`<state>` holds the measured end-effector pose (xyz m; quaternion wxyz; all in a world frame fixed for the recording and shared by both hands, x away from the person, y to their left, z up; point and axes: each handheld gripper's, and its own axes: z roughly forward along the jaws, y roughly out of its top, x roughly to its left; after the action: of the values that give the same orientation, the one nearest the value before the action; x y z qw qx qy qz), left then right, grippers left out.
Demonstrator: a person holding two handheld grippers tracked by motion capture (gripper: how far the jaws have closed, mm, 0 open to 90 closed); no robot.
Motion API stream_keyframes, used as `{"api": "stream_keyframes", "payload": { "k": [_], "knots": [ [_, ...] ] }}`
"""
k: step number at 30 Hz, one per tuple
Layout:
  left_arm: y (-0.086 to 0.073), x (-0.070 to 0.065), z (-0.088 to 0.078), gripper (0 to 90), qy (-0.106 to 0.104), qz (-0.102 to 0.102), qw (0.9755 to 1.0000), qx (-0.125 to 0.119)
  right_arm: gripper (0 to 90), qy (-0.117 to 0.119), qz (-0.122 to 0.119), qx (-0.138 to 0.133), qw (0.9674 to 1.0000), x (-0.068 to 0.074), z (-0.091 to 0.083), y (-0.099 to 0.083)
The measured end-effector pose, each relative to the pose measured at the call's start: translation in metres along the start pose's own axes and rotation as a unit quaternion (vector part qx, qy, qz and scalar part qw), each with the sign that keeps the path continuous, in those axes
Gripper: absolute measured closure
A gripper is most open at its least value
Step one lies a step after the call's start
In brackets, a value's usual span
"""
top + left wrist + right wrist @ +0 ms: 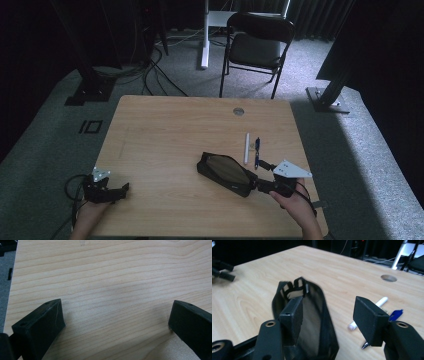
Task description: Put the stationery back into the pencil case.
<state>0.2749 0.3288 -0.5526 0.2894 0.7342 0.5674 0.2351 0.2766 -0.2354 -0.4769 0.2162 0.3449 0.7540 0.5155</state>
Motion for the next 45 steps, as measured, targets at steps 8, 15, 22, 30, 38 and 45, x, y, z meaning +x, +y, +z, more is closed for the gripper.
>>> {"api": "stream_keyframes", "payload": {
  "k": [8, 15, 22, 30, 38, 45],
  "knots": [
    [0.000, 0.000, 0.000, 0.3, 0.000, 0.000, 1.0000, 0.000, 39.8, -0.024, 0.013, -0.014, 0.9995, -0.017, 0.005, 0.010],
    [0.000, 0.000, 0.000, 0.3, 0.000, -0.001, 1.0000, -0.001, 39.6, -0.053, 0.035, -0.015, 0.9979, -0.035, 0.014, 0.009],
    [0.000, 0.000, 0.000, 0.3, 0.000, -0.001, 1.0000, 0.000, 37.2, -0.117, 0.061, -0.008, 0.9912, -0.055, 0.025, 0.004],
    [0.000, 0.000, 0.000, 0.3, 0.000, -0.001, 1.0000, 0.000, 35.8, -0.149, 0.093, 0.012, 0.9844, -0.069, 0.045, -0.008],
    [0.000, 0.000, 0.000, 0.3, 0.000, -0.001, 1.0000, 0.000, 37.1, -0.164, 0.099, 0.030, 0.9810, -0.074, 0.062, -0.017],
    [0.000, 0.000, 0.000, 0.3, 0.000, -0.001, 1.0000, 0.000, 46.3, -0.190, 0.115, 0.046, 0.9739, -0.078, 0.078, -0.025]
  ]
}}
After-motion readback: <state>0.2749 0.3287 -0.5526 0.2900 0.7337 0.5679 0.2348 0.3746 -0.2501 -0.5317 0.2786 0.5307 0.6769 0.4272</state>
